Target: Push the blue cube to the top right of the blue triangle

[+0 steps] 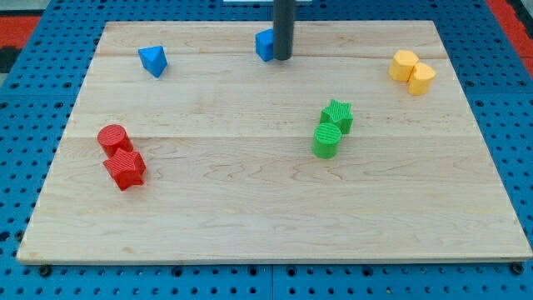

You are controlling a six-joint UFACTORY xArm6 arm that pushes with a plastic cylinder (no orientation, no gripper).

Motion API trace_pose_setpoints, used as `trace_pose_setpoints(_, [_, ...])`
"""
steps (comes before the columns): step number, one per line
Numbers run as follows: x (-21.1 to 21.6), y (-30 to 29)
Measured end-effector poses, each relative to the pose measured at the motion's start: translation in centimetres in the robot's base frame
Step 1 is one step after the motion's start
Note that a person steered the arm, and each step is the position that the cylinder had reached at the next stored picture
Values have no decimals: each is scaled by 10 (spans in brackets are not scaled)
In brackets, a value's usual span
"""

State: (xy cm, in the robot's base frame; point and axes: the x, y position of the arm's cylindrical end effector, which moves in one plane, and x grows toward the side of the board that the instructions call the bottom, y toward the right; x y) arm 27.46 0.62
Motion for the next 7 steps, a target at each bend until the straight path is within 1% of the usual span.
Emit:
trace_pose_setpoints(1, [0, -31])
trace_pose_setpoints(2, [5, -29])
trace_pose_setpoints(3, [22, 33])
trace_pose_setpoints(4, [19, 43])
trace_pose_setpoints(5, [-7, 32])
trace_pose_setpoints(7, [-32, 5])
